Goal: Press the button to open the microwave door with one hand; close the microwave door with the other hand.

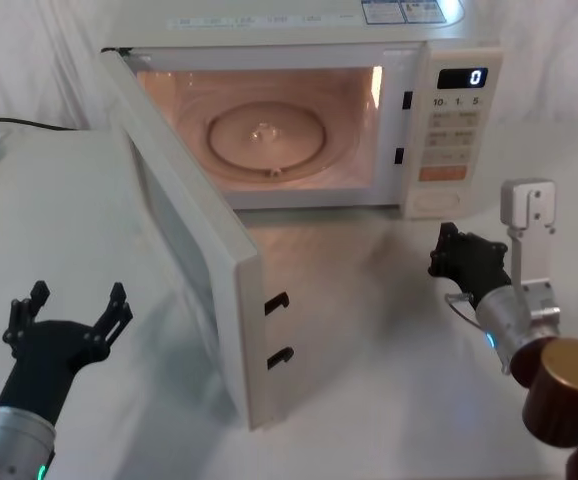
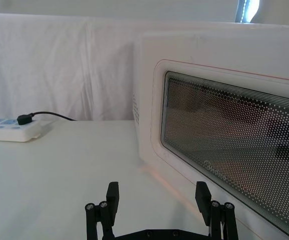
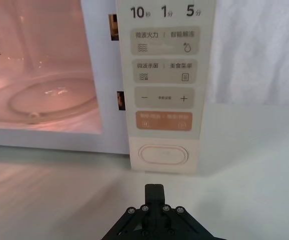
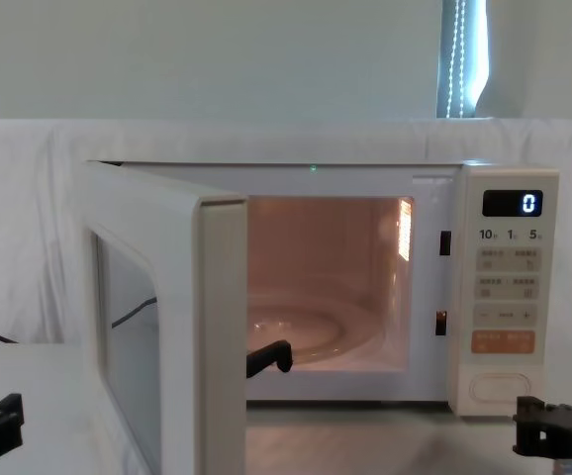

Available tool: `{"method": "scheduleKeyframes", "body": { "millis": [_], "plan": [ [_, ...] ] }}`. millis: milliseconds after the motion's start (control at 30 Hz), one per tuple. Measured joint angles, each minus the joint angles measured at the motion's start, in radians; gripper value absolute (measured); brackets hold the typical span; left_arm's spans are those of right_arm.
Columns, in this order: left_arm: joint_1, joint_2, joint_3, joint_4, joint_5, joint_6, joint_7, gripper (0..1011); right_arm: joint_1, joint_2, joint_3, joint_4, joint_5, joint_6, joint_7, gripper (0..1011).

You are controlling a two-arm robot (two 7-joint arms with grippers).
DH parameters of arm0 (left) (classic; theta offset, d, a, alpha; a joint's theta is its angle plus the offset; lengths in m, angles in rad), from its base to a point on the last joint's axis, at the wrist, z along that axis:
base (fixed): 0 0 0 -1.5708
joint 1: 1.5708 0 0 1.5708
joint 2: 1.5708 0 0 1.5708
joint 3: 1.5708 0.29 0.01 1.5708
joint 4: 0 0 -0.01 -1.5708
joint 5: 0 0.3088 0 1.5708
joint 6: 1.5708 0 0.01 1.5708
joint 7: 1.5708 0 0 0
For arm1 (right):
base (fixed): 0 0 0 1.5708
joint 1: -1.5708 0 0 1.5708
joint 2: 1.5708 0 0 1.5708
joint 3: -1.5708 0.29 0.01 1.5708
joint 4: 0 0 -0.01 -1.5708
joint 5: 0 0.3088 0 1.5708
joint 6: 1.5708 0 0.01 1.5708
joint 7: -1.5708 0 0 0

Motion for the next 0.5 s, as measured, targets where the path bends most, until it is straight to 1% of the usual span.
{"method": "scheduleKeyframes", "body": {
  "millis": [33,133,200,233,333,500],
  "plan": [
    [0.000,0.000,0.000,0.000,0.000,0.000,0.000,1001,-0.021,0.001,-0.001,-0.027,0.000,0.001,-0.004,0],
    [0.000,0.000,0.000,0.000,0.000,0.000,0.000,1001,-0.052,0.003,-0.004,-0.064,-0.004,-0.001,-0.012,0],
    [0.000,0.000,0.000,0.000,0.000,0.000,0.000,1001,-0.091,0.006,-0.006,-0.110,-0.011,-0.012,-0.022,0],
    [0.000,0.000,0.000,0.000,0.000,0.000,0.000,1001,-0.091,0.006,-0.006,-0.110,-0.011,-0.012,-0.022,0],
    [0.000,0.000,0.000,0.000,0.000,0.000,0.000,1001,-0.135,0.009,-0.005,-0.158,-0.022,-0.029,-0.037,0],
    [0.000,0.000,0.000,0.000,0.000,0.000,0.000,1001,-0.173,0.006,0.004,-0.188,-0.026,-0.053,-0.051,0]
  ]
}}
